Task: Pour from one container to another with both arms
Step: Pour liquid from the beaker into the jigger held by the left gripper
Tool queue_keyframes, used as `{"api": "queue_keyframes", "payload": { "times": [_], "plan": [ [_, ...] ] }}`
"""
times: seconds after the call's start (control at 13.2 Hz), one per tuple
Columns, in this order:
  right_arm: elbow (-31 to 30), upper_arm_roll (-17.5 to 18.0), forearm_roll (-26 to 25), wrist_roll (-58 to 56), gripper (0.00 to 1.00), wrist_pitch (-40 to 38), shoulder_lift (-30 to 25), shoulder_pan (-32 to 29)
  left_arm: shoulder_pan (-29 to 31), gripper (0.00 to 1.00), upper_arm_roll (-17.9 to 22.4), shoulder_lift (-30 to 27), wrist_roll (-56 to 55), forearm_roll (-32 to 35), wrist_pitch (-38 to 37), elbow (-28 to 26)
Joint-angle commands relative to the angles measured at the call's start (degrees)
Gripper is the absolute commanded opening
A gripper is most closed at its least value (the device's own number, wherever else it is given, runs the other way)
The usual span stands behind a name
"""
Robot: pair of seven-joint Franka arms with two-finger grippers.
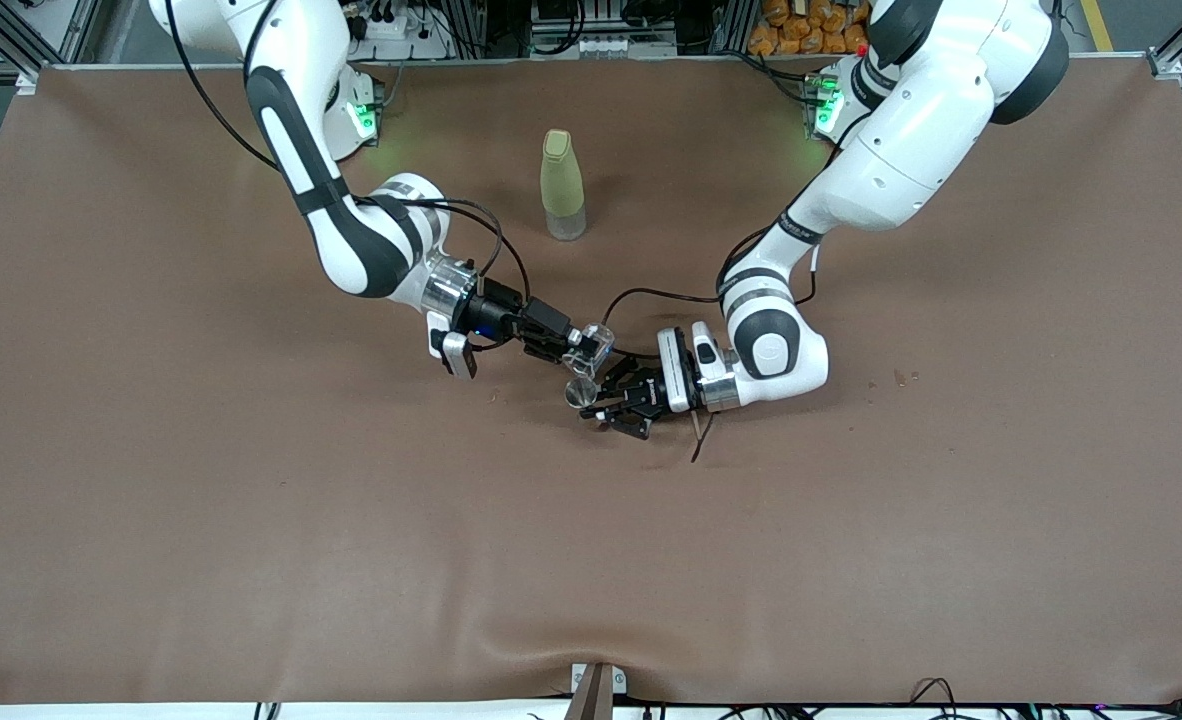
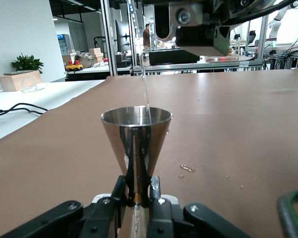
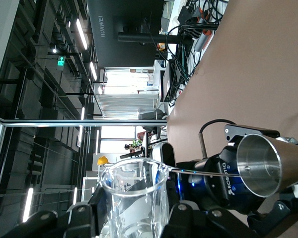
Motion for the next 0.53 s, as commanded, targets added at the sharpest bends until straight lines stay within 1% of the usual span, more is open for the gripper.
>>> {"api": "queue_keyframes", "payload": {
  "times": [0.0, 0.45],
  "plan": [
    [0.27, -0.5, 1.24, 2.15, 0.2, 0.46, -0.18, 0.78, 0.16, 0.0, -0.19, -0.15, 1.93, -2.07, -0.53, -0.38],
    [0.27, -0.5, 1.24, 3.9, 0.2, 0.46, -0.18, 0.52, 0.16, 0.0, -0.19, -0.33, 1.58, -2.68, -0.53, -0.73]
  ]
}}
